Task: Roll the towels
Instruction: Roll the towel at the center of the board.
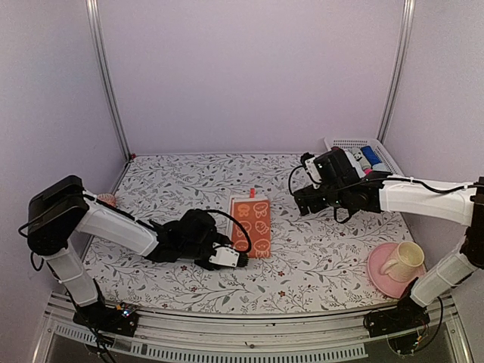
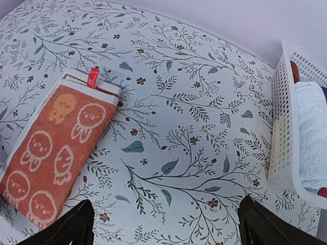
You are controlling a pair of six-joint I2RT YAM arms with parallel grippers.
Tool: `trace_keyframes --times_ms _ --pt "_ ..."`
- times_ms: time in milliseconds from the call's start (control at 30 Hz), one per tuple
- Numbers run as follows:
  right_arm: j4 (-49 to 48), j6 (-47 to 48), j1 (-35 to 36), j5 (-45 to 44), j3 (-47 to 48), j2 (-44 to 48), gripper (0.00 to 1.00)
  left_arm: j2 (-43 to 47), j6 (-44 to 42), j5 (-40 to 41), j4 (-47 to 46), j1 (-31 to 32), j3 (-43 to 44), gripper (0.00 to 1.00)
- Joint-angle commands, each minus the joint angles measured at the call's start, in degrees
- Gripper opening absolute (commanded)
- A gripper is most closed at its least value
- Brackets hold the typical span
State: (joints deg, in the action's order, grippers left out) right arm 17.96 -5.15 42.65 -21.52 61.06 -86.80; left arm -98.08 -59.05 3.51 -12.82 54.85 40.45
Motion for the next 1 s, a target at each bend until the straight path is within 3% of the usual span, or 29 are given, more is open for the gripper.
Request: trace_keyframes --times_ms 0,300,467,667,967 --pt "-5.1 0.2 1.2 0.8 -4.0 7.8 0.99 -3.3 -1.1 1.7 1.9 1.1 0.7 0.47" --pt "-11.8 9.5 6.1 1.4 -12.5 11.0 0.99 -4.6 1.5 1.0 4.3 1.2 2.1 0.0" --pt "-21.6 20.9 8.4 7.8 -19.3 12.1 1.0 -3.1 5.1 -5.0 9.9 -0.4 4.8 0.0" --pt "-30.6 36.3 11.3 16.8 -27.1 14.2 0.98 -1.8 8.2 -21.8 22.9 -5.4 11.6 0.0" --pt "-33.0 49.1 16.5 18.6 -26.5 5.4 0.9 -7.6 8.8 -43.4 39.9 -13.9 23.1 0.0"
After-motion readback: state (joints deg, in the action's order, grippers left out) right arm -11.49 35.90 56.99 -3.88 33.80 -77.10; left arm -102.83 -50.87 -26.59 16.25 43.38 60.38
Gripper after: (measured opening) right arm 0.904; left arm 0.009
